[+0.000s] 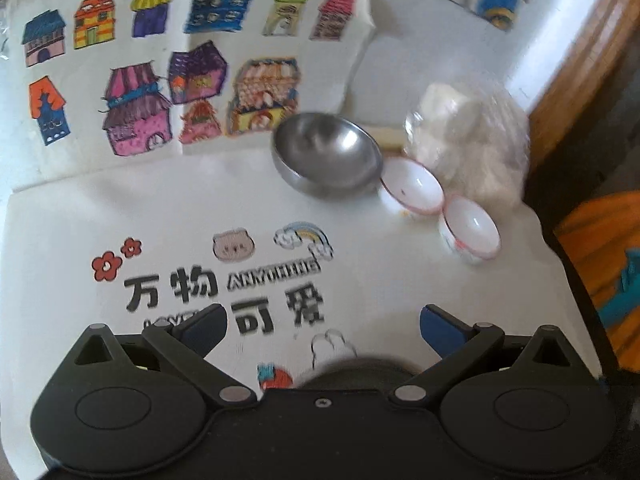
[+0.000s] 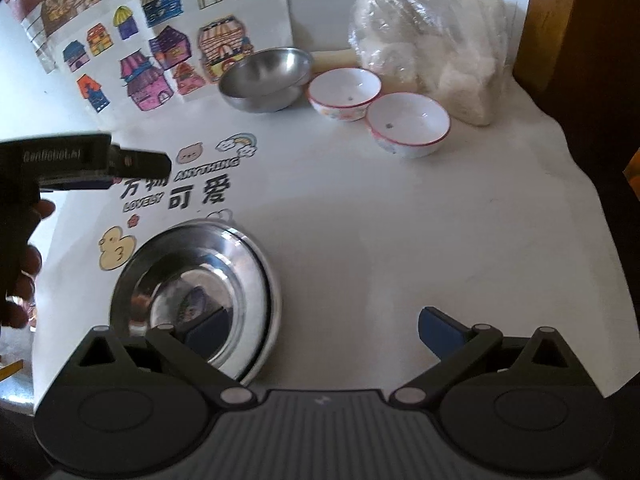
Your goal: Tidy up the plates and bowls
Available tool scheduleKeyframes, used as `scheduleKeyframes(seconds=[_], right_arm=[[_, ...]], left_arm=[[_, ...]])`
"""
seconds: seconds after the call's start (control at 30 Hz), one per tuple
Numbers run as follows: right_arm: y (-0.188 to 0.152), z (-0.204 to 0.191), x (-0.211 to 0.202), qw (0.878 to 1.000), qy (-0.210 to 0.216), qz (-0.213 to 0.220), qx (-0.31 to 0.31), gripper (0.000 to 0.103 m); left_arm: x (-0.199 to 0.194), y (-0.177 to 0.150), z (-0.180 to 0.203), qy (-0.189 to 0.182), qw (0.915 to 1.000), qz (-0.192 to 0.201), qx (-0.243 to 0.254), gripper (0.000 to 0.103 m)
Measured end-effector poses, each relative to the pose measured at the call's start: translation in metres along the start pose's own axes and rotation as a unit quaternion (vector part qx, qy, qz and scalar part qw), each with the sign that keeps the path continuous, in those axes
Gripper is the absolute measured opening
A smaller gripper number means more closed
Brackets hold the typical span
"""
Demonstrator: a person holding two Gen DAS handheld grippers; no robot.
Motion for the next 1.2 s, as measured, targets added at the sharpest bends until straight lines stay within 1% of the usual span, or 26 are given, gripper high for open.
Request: scheduleKeyframes(seconds=[0.1, 0.23, 0.3, 0.4, 0.5, 0.6, 0.7, 0.77, 0.83, 0.97, 1.07, 1.13, 1.17, 1.2], right_arm=[[0.009, 0.008, 0.004, 1.000, -0.006, 0.024, -0.009, 0.103], [0.036, 0.014, 0.019, 0.998, 0.005, 0.056, -0.029, 0.103], [0.054, 0.015, 0.032, 0.997, 0.022, 0.065, -0.039, 0.103], [0.083, 0.012, 0.056, 0.994, 0.049, 0.079, -0.061, 0.103], [0.113, 0.011, 0.081, 0.991, 0.073, 0.086, -0.070, 0.103], [0.143, 0.010, 0.106, 0.989, 0.094, 0.093, -0.070, 0.103], [0.167, 0.009, 0.129, 0.986, 0.110, 0.096, -0.074, 0.103], [0.179, 0.010, 0.143, 0.986, 0.118, 0.096, -0.071, 0.101], [0.186, 0.011, 0.156, 0.986, 0.124, 0.087, -0.066, 0.093], [0.195, 0.011, 0.174, 0.986, 0.127, 0.090, -0.062, 0.088], [0.199, 0.008, 0.185, 0.986, 0.129, 0.089, -0.058, 0.083], [0.201, 0.005, 0.190, 0.986, 0.132, 0.088, -0.059, 0.080], [0.201, 0.003, 0.193, 0.986, 0.134, 0.087, -0.057, 0.079], [0.201, 0.001, 0.196, 0.986, 0.135, 0.085, -0.055, 0.075]], left_arm=[[0.012, 0.013, -0.007, 0.029, 0.9992, 0.013, -0.025, 0.102], [0.032, 0.032, -0.017, 0.061, 0.9965, 0.025, -0.052, 0.102], [0.044, 0.040, -0.021, 0.085, 0.9941, 0.027, -0.063, 0.102], [0.061, 0.050, -0.025, 0.109, 0.9903, 0.031, -0.080, 0.102], [0.080, 0.056, -0.028, 0.139, 0.9864, 0.026, -0.084, 0.102], [0.096, 0.062, -0.027, 0.153, 0.9841, 0.029, -0.085, 0.102], [0.111, 0.066, -0.026, 0.164, 0.9825, 0.020, -0.087, 0.102], [0.120, 0.067, -0.025, 0.175, 0.9806, 0.013, -0.087, 0.102], [0.126, 0.067, -0.025, 0.186, 0.9786, 0.012, -0.087, 0.102], [0.137, 0.066, -0.027, 0.212, 0.9731, 0.011, -0.090, 0.102], [0.144, 0.066, -0.029, 0.221, 0.9705, 0.005, -0.096, 0.097], [0.148, 0.066, -0.028, 0.221, 0.9698, 0.003, -0.102, 0.096], [0.150, 0.065, -0.028, 0.221, 0.9696, 0.001, -0.105, 0.094], [0.151, 0.065, -0.027, 0.219, 0.9695, -0.001, -0.109, 0.090]])
Point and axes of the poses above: each gripper's, at about its wrist camera, not at the fingertips, and x roughly the way its jaws point, z to its right, y to its top, the point moved 6 cm from there along x, roughly the way its jaws point, and after that the axes turned 12 degrees about z, right-handed, at the moved point
